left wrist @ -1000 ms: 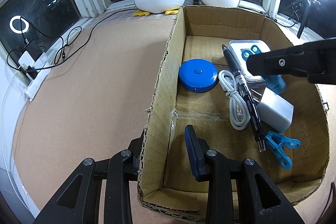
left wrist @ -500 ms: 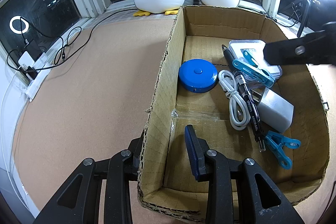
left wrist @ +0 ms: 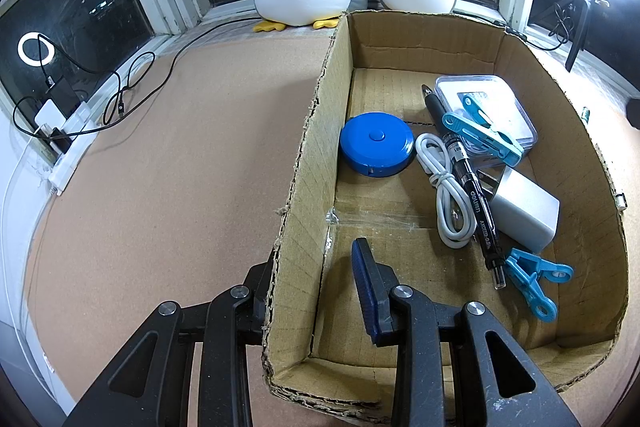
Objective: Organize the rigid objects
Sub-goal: 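Return the right tool to the mat and grasp the patterned lighter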
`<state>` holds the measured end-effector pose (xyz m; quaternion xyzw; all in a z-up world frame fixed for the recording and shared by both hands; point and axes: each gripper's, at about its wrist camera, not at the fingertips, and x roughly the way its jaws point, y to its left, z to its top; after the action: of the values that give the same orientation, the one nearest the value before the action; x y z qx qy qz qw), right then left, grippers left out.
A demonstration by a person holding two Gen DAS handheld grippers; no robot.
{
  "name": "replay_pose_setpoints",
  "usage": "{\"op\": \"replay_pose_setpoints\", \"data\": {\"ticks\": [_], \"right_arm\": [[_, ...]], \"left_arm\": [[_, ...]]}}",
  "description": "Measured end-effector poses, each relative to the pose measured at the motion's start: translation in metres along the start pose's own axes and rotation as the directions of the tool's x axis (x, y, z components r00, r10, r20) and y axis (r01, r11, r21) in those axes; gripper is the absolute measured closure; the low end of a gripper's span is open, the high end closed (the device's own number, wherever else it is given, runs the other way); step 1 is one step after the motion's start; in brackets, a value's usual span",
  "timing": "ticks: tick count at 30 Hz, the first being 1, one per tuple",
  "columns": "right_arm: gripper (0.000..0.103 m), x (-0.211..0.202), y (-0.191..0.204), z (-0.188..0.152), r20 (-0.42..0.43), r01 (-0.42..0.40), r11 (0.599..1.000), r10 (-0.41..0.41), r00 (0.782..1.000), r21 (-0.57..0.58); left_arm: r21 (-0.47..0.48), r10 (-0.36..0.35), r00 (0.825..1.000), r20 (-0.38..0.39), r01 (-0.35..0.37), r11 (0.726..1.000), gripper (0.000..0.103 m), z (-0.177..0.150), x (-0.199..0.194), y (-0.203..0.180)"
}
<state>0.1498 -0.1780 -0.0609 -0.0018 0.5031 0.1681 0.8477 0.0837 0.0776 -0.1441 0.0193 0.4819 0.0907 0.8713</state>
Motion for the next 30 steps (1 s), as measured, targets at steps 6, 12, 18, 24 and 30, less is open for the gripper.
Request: {"op": "replay_pose_setpoints", "data": {"ticks": [6, 12, 18, 24, 30], "right_arm": [[0.057, -0.002, -0.044, -0.016, -0.022, 0.065, 0.994, -0.063, 0.998, 0.085], [0.057, 0.006, -0.079, -0.03, -0.066, 0.107, 0.978, -0.096, 0.993, 0.182], [0.057, 0.024, -0.091, -0.038, -0.118, 0.133, 0.969, -0.111, 0.987, 0.206], [0.057, 0.039, -0.095, -0.032, -0.141, 0.161, 0.963, -0.132, 0.981, 0.215], [0.057, 0.053, -0.095, -0.024, -0.168, 0.196, 0.96, -0.163, 0.972, 0.202]], "left_arm": [[0.0, 0.0, 1.0, 0.0, 0.0, 1.0, 0.069, 0.0, 0.0, 0.0], [0.001, 0.001, 1.0, 0.0, -0.001, 1.0, 0.069, 0.0, 0.0, 0.0], [0.001, 0.001, 1.0, 0.001, -0.001, 1.0, 0.069, 0.001, 0.0, -0.001], [0.002, 0.001, 1.0, 0.0, -0.001, 1.0, 0.069, 0.001, 0.0, -0.001], [0.002, 0.001, 1.0, 0.001, -0.001, 1.0, 0.069, 0.001, 0.0, -0.001]]}}
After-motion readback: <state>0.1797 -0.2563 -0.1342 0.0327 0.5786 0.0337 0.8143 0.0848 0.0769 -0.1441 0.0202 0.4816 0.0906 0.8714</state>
